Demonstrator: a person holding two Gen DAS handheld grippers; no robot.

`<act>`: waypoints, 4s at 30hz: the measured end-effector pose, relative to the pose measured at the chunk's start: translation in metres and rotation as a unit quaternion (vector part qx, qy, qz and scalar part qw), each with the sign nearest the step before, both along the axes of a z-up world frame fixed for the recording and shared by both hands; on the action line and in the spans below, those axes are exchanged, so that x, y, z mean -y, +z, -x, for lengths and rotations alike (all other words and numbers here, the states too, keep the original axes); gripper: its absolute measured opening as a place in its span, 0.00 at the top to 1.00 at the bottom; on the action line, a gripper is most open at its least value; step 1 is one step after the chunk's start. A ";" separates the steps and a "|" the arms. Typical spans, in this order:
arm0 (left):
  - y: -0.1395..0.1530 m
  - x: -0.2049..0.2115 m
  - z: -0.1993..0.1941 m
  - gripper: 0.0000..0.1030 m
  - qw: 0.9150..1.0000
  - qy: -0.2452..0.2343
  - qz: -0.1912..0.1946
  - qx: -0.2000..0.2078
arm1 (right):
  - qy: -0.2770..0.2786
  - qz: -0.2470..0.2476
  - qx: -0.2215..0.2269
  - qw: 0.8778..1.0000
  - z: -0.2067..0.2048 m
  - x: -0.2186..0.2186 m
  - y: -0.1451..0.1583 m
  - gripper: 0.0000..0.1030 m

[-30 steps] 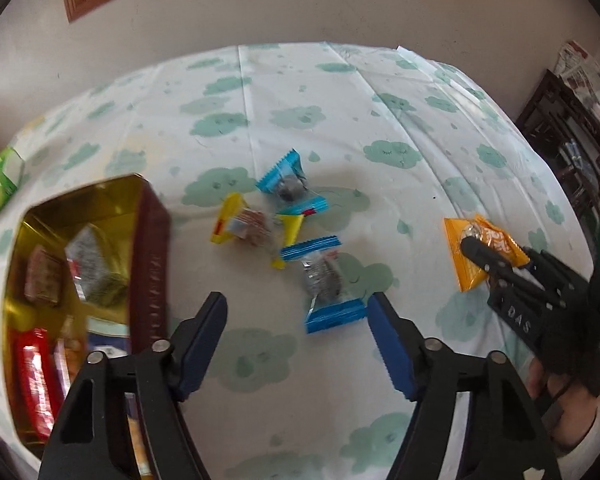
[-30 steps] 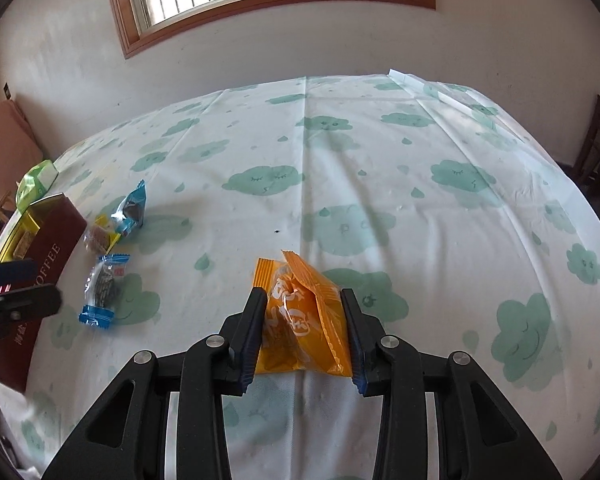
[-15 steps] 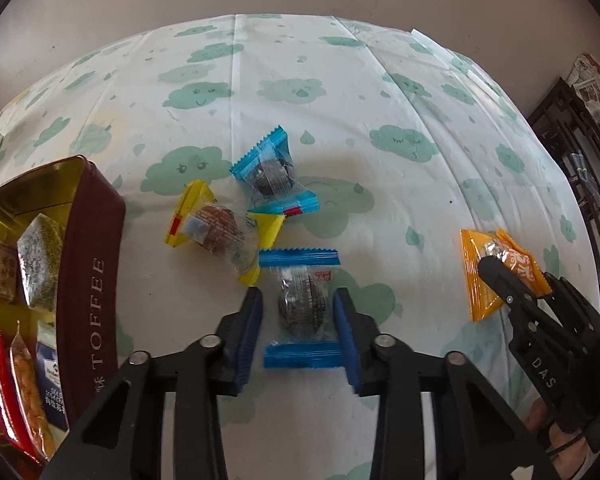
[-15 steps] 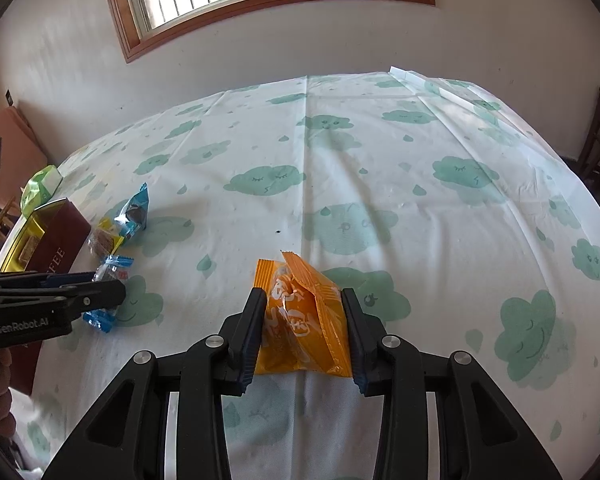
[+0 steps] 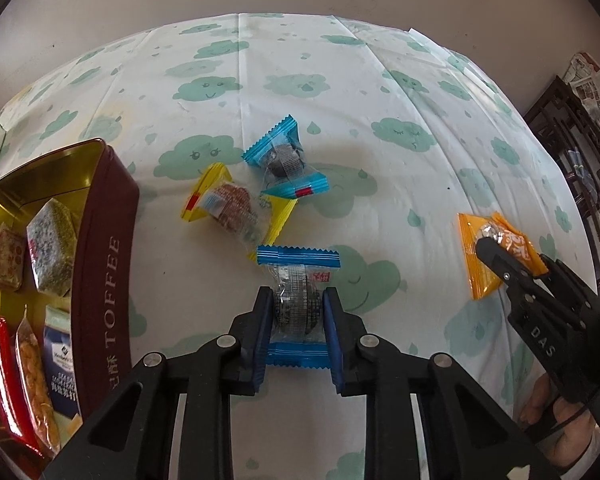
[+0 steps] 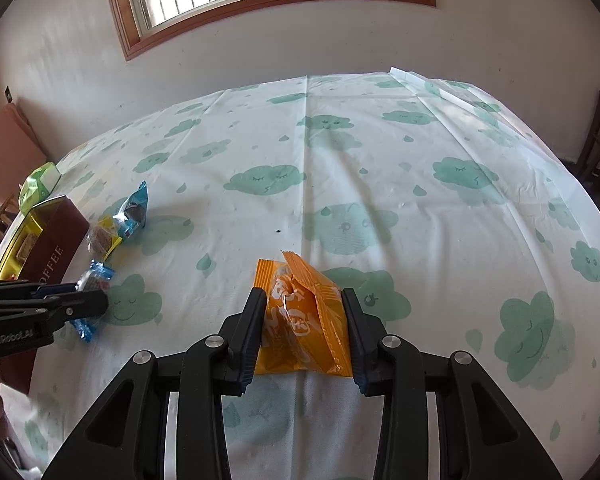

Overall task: Organize snacks
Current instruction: 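Grasp the blue-wrapped candy with the left tool while the right tool holds the orange bag, then carry the blue-wrapped candy over the tin with the left tool, then lower the blue-wrapped candy into the tin and open the left tool, then carry the orange snack bag into the tin and release it with the right tool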

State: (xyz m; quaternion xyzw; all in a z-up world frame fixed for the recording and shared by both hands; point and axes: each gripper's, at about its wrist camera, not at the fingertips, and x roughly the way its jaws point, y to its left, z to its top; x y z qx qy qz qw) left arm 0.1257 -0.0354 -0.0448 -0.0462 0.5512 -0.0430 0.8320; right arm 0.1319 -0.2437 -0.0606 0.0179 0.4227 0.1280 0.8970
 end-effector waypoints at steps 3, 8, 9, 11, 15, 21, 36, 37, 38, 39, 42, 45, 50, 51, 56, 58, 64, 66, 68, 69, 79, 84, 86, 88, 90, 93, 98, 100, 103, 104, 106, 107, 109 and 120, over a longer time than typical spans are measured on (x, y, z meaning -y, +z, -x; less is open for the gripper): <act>0.003 -0.002 0.004 0.79 1.000 0.001 0.001 -0.001 | 0.000 0.005 0.000 1.000 0.000 -0.003 0.000 0.62; 0.014 -0.006 0.013 0.79 1.000 -0.003 -0.001 0.009 | 0.000 0.013 0.001 1.000 0.000 -0.005 0.000 0.62; 0.015 -0.006 0.015 0.79 1.000 -0.003 -0.001 0.011 | 0.000 0.016 0.002 1.000 0.001 -0.006 -0.001 0.62; 0.018 -0.009 0.018 0.79 1.000 -0.002 0.003 0.012 | 0.000 0.019 0.002 1.000 0.000 -0.006 -0.001 0.62; 0.027 -0.017 0.024 0.79 1.000 0.004 0.009 0.016 | 0.000 0.028 0.003 1.000 0.000 -0.009 -0.001 0.62; 0.043 -0.035 0.030 0.79 0.999 0.013 0.008 0.028 | 0.000 0.039 0.004 0.999 0.001 -0.012 -0.001 0.62; 0.067 -0.144 0.013 0.79 0.993 0.093 -0.050 0.055 | 0.001 0.050 0.005 0.999 0.001 -0.014 -0.001 0.61; 0.064 -0.152 0.011 0.79 0.992 0.099 -0.053 0.052 | 0.001 0.050 0.005 0.999 0.001 -0.014 -0.002 0.61; 0.061 -0.158 0.009 0.79 0.992 0.104 -0.055 0.049 | 0.001 0.050 0.005 0.999 0.001 -0.014 -0.002 0.61; 0.056 -0.167 0.008 0.79 0.991 0.111 -0.055 0.043 | 0.001 0.051 0.005 0.999 0.001 -0.014 -0.002 0.61; 0.044 -0.185 0.006 0.79 0.990 0.126 -0.050 0.029 | 0.001 0.051 0.005 0.999 0.001 -0.014 -0.002 0.61; 0.034 -0.191 0.007 0.79 0.991 0.129 -0.040 0.016 | 0.001 0.051 0.005 0.999 0.001 -0.015 -0.002 0.61; 0.018 -0.194 0.006 0.79 0.991 0.130 -0.040 0.001 | 0.001 0.052 0.005 0.999 0.001 -0.015 -0.002 0.61; 0.016 -0.195 0.006 0.79 0.990 0.131 -0.042 0.000 | 0.001 0.052 0.005 0.999 0.001 -0.015 -0.002 0.61; 0.010 -0.202 0.003 0.79 0.988 0.137 -0.066 -0.007 | 0.001 0.052 0.005 0.999 0.001 -0.016 -0.002 0.60; 0.007 -0.206 0.002 0.79 0.988 0.142 -0.068 -0.013 | 0.001 0.053 0.005 0.999 0.001 -0.015 -0.002 0.60; 0.002 -0.206 0.002 0.79 0.987 0.140 -0.073 -0.017 | 0.001 0.053 0.005 0.999 0.001 -0.016 -0.002 0.60; 0.002 -0.206 0.002 0.79 0.987 0.142 -0.072 -0.018 | 0.001 0.053 0.005 0.999 0.001 -0.016 -0.002 0.59; 0.002 -0.205 0.002 0.78 0.987 0.140 -0.073 -0.017 | 0.001 0.054 0.005 0.999 0.001 -0.017 -0.002 0.59; 0.002 -0.206 0.001 0.78 0.987 0.141 -0.073 -0.018 | 0.001 0.054 0.005 0.999 0.001 -0.017 -0.002 0.59; 0.005 -0.199 0.004 0.74 0.987 0.132 -0.088 -0.014 | 0.001 0.055 0.005 0.998 0.001 -0.017 -0.003 0.59; 0.012 -0.192 0.008 0.65 0.987 0.121 -0.102 0.003 | 0.001 0.055 0.005 0.998 0.001 -0.018 -0.003 0.59; 0.014 -0.189 0.010 0.65 0.987 0.118 -0.108 0.006 | 0.001 0.056 0.005 0.998 0.001 -0.018 -0.003 0.59; 0.017 -0.185 0.012 0.65 0.987 0.114 -0.116 0.012 | 0.001 0.056 0.005 0.998 0.001 -0.017 -0.003 0.59; 0.020 -0.181 0.014 0.64 0.986 0.107 -0.125 0.019 | 0.001 0.055 0.005 0.998 0.001 -0.018 -0.003 0.59; 0.025 -0.177 0.018 0.63 0.987 0.102 -0.123 0.027 | 0.001 0.056 0.005 0.998 0.001 -0.018 -0.003 0.59; 0.034 -0.172 0.026 0.62 0.986 0.099 -0.128 0.041 | 0.001 0.057 0.006 0.998 0.001 -0.018 -0.003 0.59; 0.038 -0.170 0.030 0.59 0.986 0.099 -0.129 0.045 | 0.001 0.056 0.006 0.998 0.001 -0.018 -0.003 0.59; 0.043 -0.168 0.039 0.51 0.986 0.104 -0.118 0.055 | 0.001 0.057 0.006 0.998 0.001 -0.018 -0.003 0.59; 0.044 -0.167 0.041 0.49 0.986 0.103 -0.116 0.057 | 0.001 0.057 0.006 0.998 0.001 -0.018 -0.003 0.59; 0.046 -0.165 0.045 0.47 0.987 0.103 -0.111 0.061 | 0.001 0.057 0.006 0.998 0.001 -0.018 -0.003 0.59; 0.047 -0.164 0.047 0.46 0.986 0.105 -0.112 0.062 | 0.001 0.057 0.006 0.998 0.001 -0.018 -0.003 0.59; 0.050 -0.161 0.051 0.43 0.986 0.103 -0.114 0.070 | 0.001 0.060 0.007 0.998 0.001 -0.018 -0.003 0.60; 0.050 -0.161 0.072 0.29 0.984 0.106 -0.108 0.090 | -0.018 0.065 0.000 0.998 -0.002 -0.016 0.002 0.65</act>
